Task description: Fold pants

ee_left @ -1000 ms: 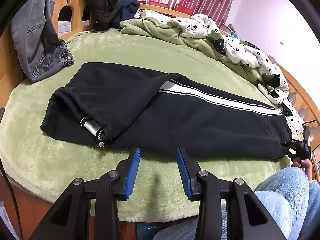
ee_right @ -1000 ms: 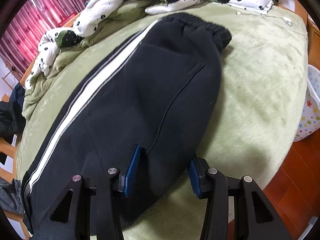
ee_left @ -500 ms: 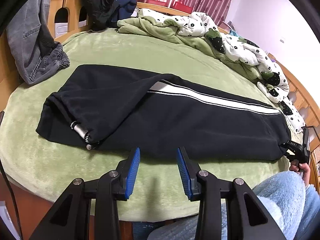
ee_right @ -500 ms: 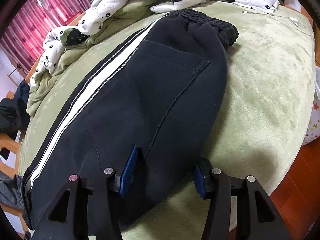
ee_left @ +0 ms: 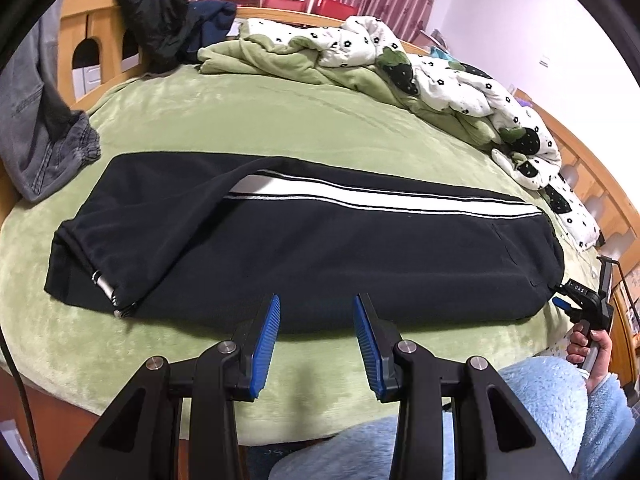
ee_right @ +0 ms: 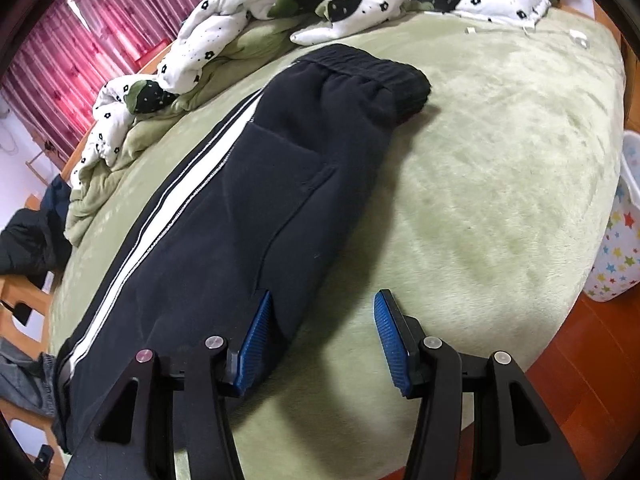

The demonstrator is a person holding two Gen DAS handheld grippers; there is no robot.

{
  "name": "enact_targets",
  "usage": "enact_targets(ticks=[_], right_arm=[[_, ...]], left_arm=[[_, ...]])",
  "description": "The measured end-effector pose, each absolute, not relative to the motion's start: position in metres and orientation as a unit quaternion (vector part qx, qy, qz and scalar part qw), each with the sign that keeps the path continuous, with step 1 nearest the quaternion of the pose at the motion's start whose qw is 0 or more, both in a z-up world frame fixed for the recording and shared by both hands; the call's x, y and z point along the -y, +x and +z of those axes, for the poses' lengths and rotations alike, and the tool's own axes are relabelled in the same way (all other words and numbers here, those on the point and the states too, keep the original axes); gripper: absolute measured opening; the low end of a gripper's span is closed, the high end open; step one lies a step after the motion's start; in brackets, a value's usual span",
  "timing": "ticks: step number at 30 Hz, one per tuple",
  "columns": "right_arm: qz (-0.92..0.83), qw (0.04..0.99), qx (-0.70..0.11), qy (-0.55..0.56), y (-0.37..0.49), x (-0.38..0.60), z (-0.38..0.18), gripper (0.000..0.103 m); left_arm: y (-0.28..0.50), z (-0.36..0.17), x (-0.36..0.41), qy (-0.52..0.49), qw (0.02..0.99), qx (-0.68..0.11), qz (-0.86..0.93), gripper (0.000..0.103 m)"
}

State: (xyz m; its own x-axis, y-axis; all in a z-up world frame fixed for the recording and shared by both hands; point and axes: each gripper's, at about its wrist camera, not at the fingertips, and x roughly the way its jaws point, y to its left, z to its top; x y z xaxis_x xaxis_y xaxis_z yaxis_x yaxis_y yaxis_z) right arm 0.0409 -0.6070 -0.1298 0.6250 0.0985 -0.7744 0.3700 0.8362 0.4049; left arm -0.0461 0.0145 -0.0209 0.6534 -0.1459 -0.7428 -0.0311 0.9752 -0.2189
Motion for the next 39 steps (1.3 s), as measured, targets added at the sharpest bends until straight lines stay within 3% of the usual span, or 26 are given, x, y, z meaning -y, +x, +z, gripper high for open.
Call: enact_targets(ticks=[10,19,24,26,28,30,33,39], right_arm=[[-0.092,0.885,-0.393,0.234,0.031,0.623,-0.113,0.052],[-0.071,0.872,-0.347,0.339,0.076,0.671,-0.123,0.057],[-0.080,0.851,-0.362,0.372,0.127,0.686,-0.145,0.057],[-0.077,0.852,-0.356,0.377,0.140,0.687,-0.148,0.046],[-0.082,0.861,-0.362,0.349,0.150,0.683,-0.141,0.024],[-0.073,0.889,-0.340,0.299,0.151,0.680,-0.118,0.021],[-0.039,0.917,-0.279,0.281,0.138,0.680,-0.085,0.022],[-0.083,0.862,-0.434,0.250,0.148,0.688,-0.138,0.038]], left_arm=[[-0.037,-0.015,-0.005,-0.091,0.901,-0.424,-0.022,0.036],[-0.019,-0.018,0.000,-0.091,0.895,-0.436,-0.001,0.036],[-0.008,-0.026,0.003,-0.093,0.889,-0.448,0.010,0.036],[-0.004,-0.028,0.003,-0.096,0.886,-0.453,0.013,0.036],[-0.003,-0.029,0.002,-0.098,0.884,-0.457,0.016,0.036],[-0.004,-0.029,-0.001,-0.095,0.885,-0.455,0.021,0.036],[-0.009,-0.033,-0.009,-0.093,0.886,-0.452,0.039,0.036],[-0.021,-0.040,-0.039,-0.098,0.881,-0.457,0.070,0.036]])
